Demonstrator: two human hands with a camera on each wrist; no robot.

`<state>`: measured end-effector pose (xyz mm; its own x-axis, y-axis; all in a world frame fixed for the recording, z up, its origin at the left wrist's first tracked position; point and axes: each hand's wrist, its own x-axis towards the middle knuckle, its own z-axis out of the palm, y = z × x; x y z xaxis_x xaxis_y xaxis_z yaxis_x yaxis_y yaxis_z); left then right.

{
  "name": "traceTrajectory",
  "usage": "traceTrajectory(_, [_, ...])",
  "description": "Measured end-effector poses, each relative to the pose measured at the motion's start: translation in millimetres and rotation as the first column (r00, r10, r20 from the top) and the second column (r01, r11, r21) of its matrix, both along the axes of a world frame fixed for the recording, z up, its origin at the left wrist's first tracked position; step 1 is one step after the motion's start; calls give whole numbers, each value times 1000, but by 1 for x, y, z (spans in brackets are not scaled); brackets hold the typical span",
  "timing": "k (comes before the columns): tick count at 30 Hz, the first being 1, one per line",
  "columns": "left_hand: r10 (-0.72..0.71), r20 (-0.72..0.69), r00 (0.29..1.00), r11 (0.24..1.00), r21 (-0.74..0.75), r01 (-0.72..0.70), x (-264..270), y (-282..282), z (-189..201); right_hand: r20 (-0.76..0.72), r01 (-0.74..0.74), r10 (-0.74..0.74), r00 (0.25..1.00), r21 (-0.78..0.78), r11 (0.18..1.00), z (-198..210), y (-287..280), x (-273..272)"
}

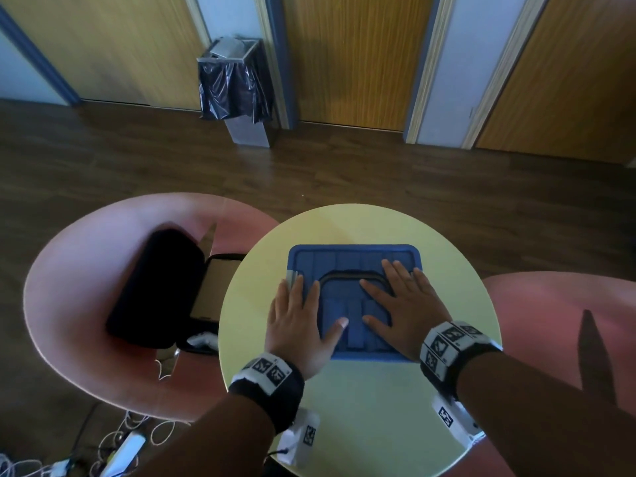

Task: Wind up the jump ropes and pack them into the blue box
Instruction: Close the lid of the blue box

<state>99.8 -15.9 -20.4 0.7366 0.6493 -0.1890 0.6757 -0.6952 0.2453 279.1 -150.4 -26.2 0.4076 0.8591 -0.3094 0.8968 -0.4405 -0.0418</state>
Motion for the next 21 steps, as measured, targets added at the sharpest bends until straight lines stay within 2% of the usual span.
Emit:
traceTrajectory(4, [-175,-120,977,984,3,177,-3,5,0,-20,-14,14,1000,-7,1000,6,1,0])
traceTrajectory(6, [-215,-153,964,974,32,223,-5,6,-1,-61,-35,36,997,10,999,8,-2,2])
traceTrajectory(9, [-205,-149,967,977,32,212,-5,8,-4,-113,-5,19,993,120,993,9,-18,-2])
traceTrajectory(13, [-202,-160,966,978,19,207,-3,10,-5,-141,147,-116,983,234,961,-6,-54,-32])
traceTrajectory(17, [-238,-175,955,970,6,243,-2,16,-3,-128,202,-177,976,218,955,-16,-64,-62])
traceTrajectory(21, [-285,-164,944,956,18,292,15,41,-2,-116,229,-213,970,155,961,-10,-41,-50])
